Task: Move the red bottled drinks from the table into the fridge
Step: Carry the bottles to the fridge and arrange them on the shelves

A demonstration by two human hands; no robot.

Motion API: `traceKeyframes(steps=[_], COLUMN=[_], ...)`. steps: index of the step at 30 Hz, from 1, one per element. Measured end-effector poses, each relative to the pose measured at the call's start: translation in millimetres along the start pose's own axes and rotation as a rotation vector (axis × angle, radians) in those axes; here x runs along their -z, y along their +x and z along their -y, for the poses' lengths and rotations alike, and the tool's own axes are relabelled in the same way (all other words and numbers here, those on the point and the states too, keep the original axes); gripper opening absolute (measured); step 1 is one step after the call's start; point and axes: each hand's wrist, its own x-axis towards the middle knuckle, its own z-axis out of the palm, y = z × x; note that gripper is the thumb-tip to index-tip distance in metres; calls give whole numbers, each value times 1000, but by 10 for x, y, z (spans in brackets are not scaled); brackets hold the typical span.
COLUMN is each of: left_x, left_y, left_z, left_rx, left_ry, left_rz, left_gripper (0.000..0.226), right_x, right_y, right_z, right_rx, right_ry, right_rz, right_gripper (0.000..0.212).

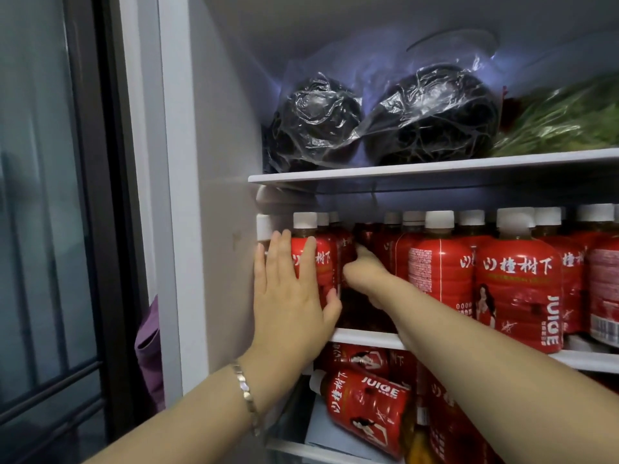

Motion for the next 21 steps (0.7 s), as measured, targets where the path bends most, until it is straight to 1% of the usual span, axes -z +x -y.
traceKeyframes(steps=[2,5,8,10,12,15,18,21], left_x=[-46,-95,-103,-99,-91,-68,-76,-104], left_y=[-9,-33,-29,-19,-19,-46,-49,-50], left_z=[-17,-18,8,16,15,0,-12,-2], left_rx=[1,7,-12,-18,-18,11,24,7], left_ry=[-10,2,17,26,6,-97,-123,-106], left_rz=[-46,-120,-108,-84,-64,-68,-88,-78], left_gripper=[72,80,77,73,71,68,65,67], right_x=[-26,-60,-65,-84,-106,-89,-71,-105], right_y=[3,41,84,94,107,83,14,15], right_z=[-34,-76,-105,-104,-96,-86,-97,-103], right_rx=[27,1,-10,5,26,32,17,16], right_ry=[6,1,-29,-74,-102,-113,-120,-150], right_rz=[33,60,46,56,82,125,216,252], right_gripper=[52,46,40,40,44,52,69,94])
